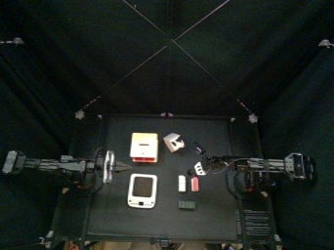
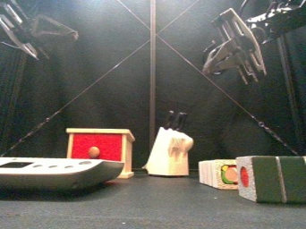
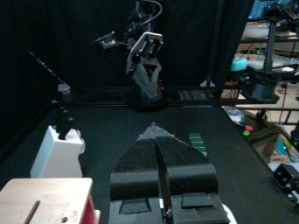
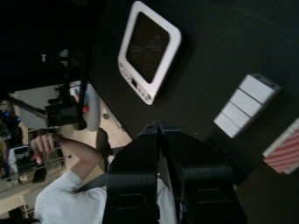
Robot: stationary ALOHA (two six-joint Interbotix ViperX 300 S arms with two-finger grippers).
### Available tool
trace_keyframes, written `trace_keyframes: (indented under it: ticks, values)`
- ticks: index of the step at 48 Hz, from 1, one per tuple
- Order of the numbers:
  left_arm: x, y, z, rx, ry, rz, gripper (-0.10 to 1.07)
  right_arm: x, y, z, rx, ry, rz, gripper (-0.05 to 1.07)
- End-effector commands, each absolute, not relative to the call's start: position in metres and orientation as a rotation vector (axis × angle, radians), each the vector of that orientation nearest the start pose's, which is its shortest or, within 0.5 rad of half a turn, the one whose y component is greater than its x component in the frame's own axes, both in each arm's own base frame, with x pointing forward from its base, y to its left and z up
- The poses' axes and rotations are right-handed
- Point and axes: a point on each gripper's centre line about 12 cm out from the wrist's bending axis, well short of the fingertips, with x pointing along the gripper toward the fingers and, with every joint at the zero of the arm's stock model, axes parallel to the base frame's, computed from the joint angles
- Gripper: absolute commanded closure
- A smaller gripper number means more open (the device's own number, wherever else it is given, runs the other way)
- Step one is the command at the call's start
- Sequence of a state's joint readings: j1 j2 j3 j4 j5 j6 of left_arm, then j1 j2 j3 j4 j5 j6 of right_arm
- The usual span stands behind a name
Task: Grab white sushi roll
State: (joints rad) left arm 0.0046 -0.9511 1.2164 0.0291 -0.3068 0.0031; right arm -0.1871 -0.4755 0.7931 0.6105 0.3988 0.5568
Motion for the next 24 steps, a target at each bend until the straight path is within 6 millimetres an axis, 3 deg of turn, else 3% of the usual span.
trace_keyframes:
  ticks: [1,12,24]
  values:
    - [0.199,0.0,0.281,0.033,-0.057,-0.004,0.99,0.29,-0.035,0.262,1.224,0.633,-0.374,0.95]
    - [0.199,0.001,0.278,0.031,-0.05,0.005,0.99,0.283,-0.05,0.25,1.19,0.749,-0.615,0.95]
    - [0.199,0.004,0.276,0.024,-0.044,0.016,0.99,0.302,-0.016,0.245,1.103,0.778,-0.702,0.94]
